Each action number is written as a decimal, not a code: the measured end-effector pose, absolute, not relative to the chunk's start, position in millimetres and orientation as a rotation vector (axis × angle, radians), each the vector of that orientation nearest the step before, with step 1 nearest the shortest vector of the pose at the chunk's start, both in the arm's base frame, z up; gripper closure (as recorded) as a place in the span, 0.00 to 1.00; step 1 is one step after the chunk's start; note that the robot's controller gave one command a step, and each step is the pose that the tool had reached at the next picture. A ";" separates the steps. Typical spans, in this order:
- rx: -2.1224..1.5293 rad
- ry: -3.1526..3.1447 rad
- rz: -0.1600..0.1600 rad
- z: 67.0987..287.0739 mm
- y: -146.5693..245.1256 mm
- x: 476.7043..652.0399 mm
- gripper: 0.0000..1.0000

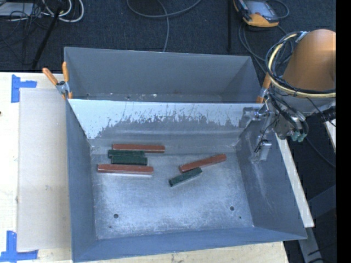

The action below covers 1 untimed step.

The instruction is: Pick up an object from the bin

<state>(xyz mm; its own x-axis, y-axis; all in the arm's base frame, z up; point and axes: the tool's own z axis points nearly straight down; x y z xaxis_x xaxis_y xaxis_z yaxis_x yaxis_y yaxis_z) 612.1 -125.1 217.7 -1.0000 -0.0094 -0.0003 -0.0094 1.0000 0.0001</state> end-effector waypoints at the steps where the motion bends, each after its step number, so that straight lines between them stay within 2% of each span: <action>1: -0.015 3.141 0.000 217.7 -125.1 612.1 0.00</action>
Offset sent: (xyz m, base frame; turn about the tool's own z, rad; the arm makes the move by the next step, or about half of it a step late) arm -0.0072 0.0784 -0.0577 -0.2474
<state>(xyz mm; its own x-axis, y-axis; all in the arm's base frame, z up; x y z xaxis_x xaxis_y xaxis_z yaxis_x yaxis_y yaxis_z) 612.1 -125.1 217.7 -1.0000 -0.0097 -0.0003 -0.0097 1.0000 0.0001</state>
